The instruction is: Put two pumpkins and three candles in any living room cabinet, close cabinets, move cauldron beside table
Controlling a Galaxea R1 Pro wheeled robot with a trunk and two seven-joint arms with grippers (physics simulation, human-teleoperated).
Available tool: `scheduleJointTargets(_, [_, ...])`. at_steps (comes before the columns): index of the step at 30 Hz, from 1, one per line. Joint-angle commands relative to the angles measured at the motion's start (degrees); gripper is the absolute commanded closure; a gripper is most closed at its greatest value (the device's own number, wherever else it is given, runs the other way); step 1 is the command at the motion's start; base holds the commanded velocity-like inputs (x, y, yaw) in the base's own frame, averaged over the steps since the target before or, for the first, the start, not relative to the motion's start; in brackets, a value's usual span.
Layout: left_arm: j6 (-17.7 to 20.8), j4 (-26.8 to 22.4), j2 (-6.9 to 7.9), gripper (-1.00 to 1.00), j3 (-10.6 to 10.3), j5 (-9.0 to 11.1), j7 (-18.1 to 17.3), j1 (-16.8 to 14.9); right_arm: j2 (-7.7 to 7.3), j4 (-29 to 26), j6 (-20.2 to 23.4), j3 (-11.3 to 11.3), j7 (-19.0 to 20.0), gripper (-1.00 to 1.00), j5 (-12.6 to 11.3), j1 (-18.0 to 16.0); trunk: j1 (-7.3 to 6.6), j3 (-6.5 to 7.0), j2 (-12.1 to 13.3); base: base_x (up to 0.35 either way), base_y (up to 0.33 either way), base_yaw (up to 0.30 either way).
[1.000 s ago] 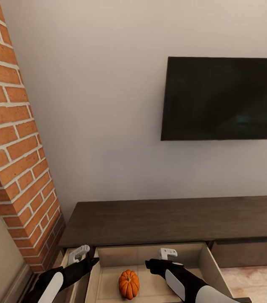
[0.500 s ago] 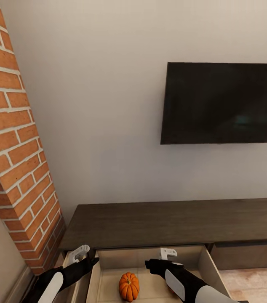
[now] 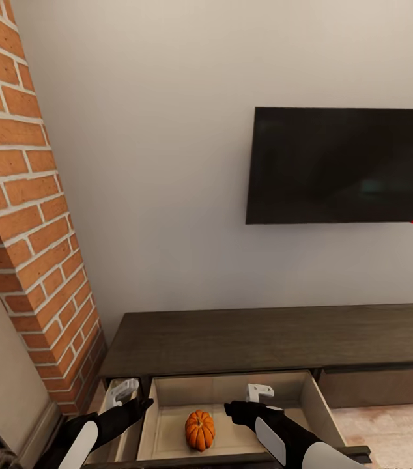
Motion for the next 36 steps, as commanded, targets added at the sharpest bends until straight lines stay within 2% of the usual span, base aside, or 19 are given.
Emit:
scheduleJointTargets(1, [0.1, -0.1, 0.05, -1.00, -0.1, 0.4, 0.3, 0.0, -0.04, -0.1, 0.2, 0.5, -0.4, -1.00, -0.4, 0.0, -0.24, 0.12, 0.4, -0.086, 0.000, 0.000])
scheduleJointTargets(6, [0.1, 0.0, 0.49, -1.00, -0.1, 0.6, 0.2, 0.0, -0.04, -0.1, 0.2, 0.5, -0.4, -1.00, -0.5, 0.0, -0.46, 0.30, 0.8, -0.027, 0.000, 0.000])
scheduleJointTargets(13, [0.1, -0.1, 1.13, -1.00, -0.1, 2.6, 0.2, 0.0, -0.04, -0.1, 0.2, 0.5, -0.4, -1.00, -0.5, 0.0, -0.46, 0.30, 0.8, -0.010, 0.000, 0.000])
scheduleJointTargets(30, [0.1, -0.1, 1.19, -1.00, -0.1, 2.9, 0.2, 0.0, -0.04, -0.1, 0.3, 0.5, 0.0, -1.00, -0.4, 0.0, -0.46, 0.30, 0.8, -0.197, 0.021, 0.000])
scheduleJointTargets(36, [0.1, 0.0, 1.19, -1.00, -0.1, 2.9, 0.2, 0.0, -0.04, -0.1, 0.3, 0.5, 0.0, -1.00, -0.4, 0.0, -0.46, 0.30, 0.8, -0.070, 0.058, 0.000])
